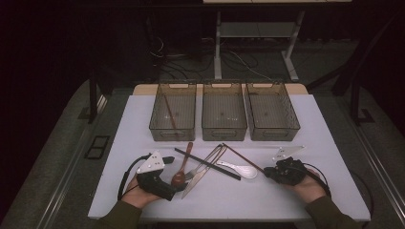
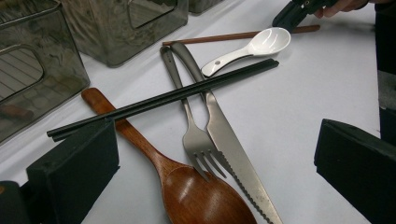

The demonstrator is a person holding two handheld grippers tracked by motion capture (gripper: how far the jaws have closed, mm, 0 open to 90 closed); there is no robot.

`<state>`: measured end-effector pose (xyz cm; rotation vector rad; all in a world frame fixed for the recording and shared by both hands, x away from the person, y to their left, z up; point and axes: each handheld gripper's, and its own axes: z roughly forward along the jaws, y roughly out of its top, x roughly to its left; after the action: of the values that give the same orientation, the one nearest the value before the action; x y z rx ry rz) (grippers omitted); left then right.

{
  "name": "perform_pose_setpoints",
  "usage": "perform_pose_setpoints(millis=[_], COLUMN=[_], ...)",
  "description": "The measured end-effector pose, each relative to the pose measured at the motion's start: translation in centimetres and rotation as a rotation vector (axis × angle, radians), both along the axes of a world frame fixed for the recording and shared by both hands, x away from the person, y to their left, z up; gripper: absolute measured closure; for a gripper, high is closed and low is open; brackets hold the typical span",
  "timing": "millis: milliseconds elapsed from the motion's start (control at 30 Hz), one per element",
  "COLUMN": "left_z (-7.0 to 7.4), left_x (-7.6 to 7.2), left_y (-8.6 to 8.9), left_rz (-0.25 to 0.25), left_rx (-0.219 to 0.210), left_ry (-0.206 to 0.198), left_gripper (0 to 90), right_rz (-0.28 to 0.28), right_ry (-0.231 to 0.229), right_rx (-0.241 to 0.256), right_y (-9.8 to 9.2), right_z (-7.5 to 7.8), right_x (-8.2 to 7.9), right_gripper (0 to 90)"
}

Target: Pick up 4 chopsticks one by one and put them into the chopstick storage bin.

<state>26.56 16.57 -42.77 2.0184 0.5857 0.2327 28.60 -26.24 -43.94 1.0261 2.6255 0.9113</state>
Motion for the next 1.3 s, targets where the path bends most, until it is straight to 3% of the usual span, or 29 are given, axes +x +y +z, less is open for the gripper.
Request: perform_pose_setpoints(millis=[567,667,1300], left_z=[0.0,0.0,-0.1], left_x=[0.0,0.0,0.0], left_y=[0.0,0.0,0.0], left_rz=[-0.004,-0.003,-0.004], left_rx=[0.002,0.002,0.000], left_ry=[0.001,0.001,0.004], left_gripper=[0.0,0.0,0.0], right_rz=[-0.018,-0.043,-0.006], right_ry=[-0.005,-0.033,-0.049], right_rx=[0.034,0.034,0.159], right_y=[-0.8,-1.1,-2.9], right_z=[0.4,0.6,2.6], right_x=[0.1,0.1,-0.2], right_gripper=[84.2,84.2,84.3])
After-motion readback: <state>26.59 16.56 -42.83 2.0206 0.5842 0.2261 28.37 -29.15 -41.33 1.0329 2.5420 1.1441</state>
